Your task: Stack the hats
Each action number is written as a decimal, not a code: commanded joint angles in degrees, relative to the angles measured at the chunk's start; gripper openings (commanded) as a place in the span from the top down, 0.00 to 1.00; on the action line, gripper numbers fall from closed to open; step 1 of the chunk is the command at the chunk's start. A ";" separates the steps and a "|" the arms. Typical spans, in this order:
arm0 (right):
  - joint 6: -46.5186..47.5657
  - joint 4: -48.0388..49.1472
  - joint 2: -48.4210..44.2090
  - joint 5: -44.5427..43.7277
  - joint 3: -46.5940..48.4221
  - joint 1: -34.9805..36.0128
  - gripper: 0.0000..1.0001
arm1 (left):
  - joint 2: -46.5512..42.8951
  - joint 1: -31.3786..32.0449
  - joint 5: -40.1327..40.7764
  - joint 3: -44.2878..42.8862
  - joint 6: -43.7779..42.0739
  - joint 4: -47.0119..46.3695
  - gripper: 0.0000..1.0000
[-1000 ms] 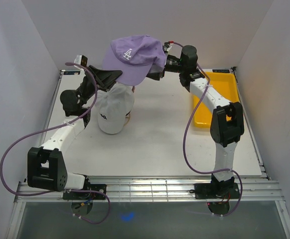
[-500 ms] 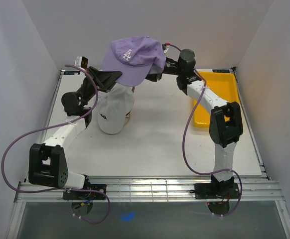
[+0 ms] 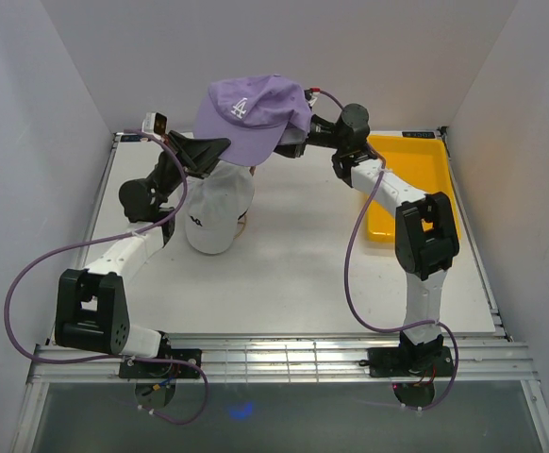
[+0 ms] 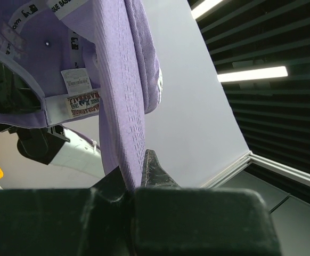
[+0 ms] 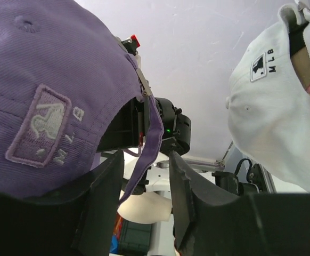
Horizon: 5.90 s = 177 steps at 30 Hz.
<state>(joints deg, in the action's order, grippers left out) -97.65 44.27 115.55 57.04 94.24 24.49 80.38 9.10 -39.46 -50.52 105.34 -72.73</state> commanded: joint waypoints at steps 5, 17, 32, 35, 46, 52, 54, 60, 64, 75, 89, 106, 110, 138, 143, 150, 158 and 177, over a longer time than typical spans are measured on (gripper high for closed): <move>-3.78 8.99 -1.29 0.44 -2.39 0.47 0.66 | -1.98 -0.31 1.40 1.83 -0.66 -4.96 1.00; -3.09 7.34 -0.41 1.14 -0.38 0.47 0.92 | -3.30 -1.02 1.58 4.73 -0.05 -6.63 1.00; 47.88 -57.36 7.59 -9.56 31.62 -0.32 0.92 | -7.86 -6.99 -0.79 13.34 4.70 -12.52 1.00; 53.60 -60.35 7.68 -13.24 31.62 0.03 0.92 | -8.57 -8.48 -2.02 15.71 5.40 -13.84 1.00; 68.90 -66.60 8.47 -26.62 37.95 4.77 0.92 | -10.85 -15.07 -7.90 25.21 8.04 -22.19 1.00; 73.38 -64.84 8.12 -34.26 37.60 7.67 0.92 | -12.00 -19.02 -12.21 27.05 8.30 -23.33 1.00; 74.52 -63.79 8.20 -35.58 37.43 8.29 0.92 | -12.00 -20.09 -13.35 27.66 8.83 -23.77 1.00; 75.58 -62.11 8.82 -39.36 37.25 9.87 0.92 | -12.79 -23.60 -17.39 29.34 9.44 -24.65 1.00; 75.67 -61.41 9.43 -40.60 38.30 9.96 0.92 | -13.23 -26.32 -19.24 30.83 9.97 -25.00 1.00; 75.50 -59.57 10.40 -40.60 37.95 10.31 0.92 | -13.76 -30.90 -23.29 34.70 10.59 -25.44 1.00; 75.76 -59.13 10.49 -40.60 35.84 10.31 0.92 | -10.95 -34.15 -25.22 39.88 9.01 -25.44 1.00; 76.55 -59.65 13.12 -41.57 34.26 10.14 0.92 | -3.74 -35.03 -26.54 43.93 3.83 -25.27 1.00; 76.46 -59.56 13.30 -41.66 32.77 9.52 0.92 | -2.25 -35.47 -26.72 45.16 2.59 -25.18 1.00; 72.69 -54.39 8.03 -40.78 28.21 7.06 0.67 | 0.13 -36.44 -29.79 40.51 2.32 -24.04 0.68; 71.63 -51.57 5.40 -41.74 26.53 7.06 0.57 | 0.92 -36.44 -30.85 37.69 3.73 -24.04 0.68; 69.96 -49.55 5.48 -37.98 28.19 7.06 0.56 | 2.15 -36.44 -32.43 35.58 5.14 -24.13 0.71; 71.54 -52.88 8.64 -35.15 31.62 8.20 0.53 | 2.94 -36.44 -32.87 34.88 5.58 -23.69 0.71; 76.55 -56.40 11.28 -37.34 31.45 11.72 0.54 | 4.26 -36.44 -33.05 34.44 5.58 -23.69 0.71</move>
<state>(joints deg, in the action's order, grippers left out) -23.38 -12.32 127.46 20.93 125.82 36.05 84.55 -26.89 -70.11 -14.76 111.02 -75.46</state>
